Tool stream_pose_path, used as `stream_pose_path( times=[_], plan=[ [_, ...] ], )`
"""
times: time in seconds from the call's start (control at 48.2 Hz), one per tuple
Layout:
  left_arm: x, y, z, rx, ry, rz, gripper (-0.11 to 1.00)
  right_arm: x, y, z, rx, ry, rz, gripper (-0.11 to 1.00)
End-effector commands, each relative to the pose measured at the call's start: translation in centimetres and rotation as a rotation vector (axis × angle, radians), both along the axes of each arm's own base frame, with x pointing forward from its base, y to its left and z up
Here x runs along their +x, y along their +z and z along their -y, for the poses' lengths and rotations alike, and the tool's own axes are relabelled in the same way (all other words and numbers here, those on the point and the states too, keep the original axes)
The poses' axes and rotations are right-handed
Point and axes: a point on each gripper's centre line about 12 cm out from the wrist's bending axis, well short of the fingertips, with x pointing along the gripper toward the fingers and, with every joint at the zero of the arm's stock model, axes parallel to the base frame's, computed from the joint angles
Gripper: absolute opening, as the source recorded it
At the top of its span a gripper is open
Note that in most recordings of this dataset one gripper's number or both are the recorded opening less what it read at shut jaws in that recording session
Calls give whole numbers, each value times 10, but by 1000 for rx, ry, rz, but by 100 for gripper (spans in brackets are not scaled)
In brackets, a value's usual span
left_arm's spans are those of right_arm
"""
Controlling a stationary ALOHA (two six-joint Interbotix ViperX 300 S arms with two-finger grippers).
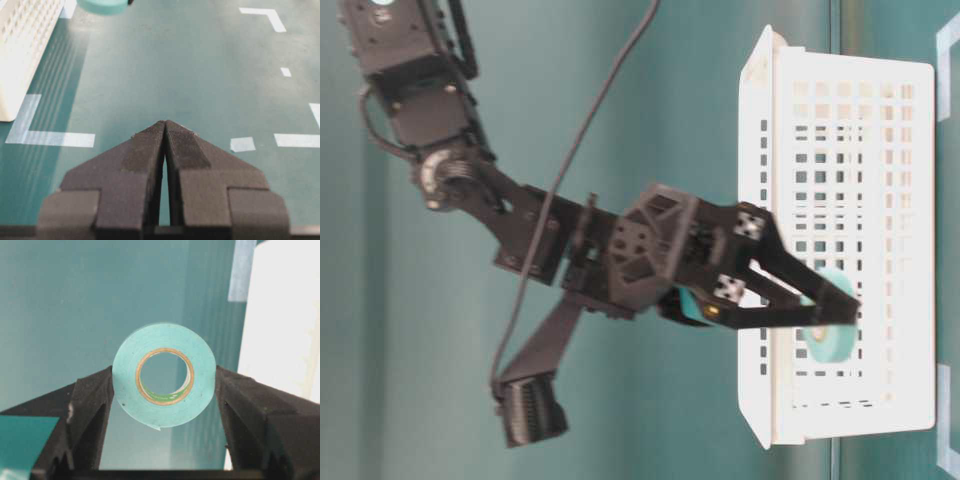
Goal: Put the tape into the white basket.
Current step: 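Lift the tape roll and carry it into the white basket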
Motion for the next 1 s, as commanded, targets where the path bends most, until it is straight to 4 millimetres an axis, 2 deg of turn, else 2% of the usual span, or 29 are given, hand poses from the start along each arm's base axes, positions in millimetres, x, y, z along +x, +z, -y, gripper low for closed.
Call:
stream_pose_path(
  times=[0.0, 0.311, 0.415, 0.684, 0.974],
  plan=[
    [1, 5, 0, 3, -2, 11, -11, -1, 39, -1, -6, -1, 83, 68],
    [1, 5, 0, 3, -2, 11, -11, 1, 55, -1, -9, -1, 109, 68],
    [1, 5, 0, 3, -2, 11, -11, 0, 63, 5, -10, -15, 127, 68],
    [1, 5, 0, 3, -2, 11, -11, -15, 85, 39, -19, -91, 159, 68],
    [1, 5, 0, 3, -2, 9, -11, -31, 89, 83, -31, -186, 140, 68]
  ],
)
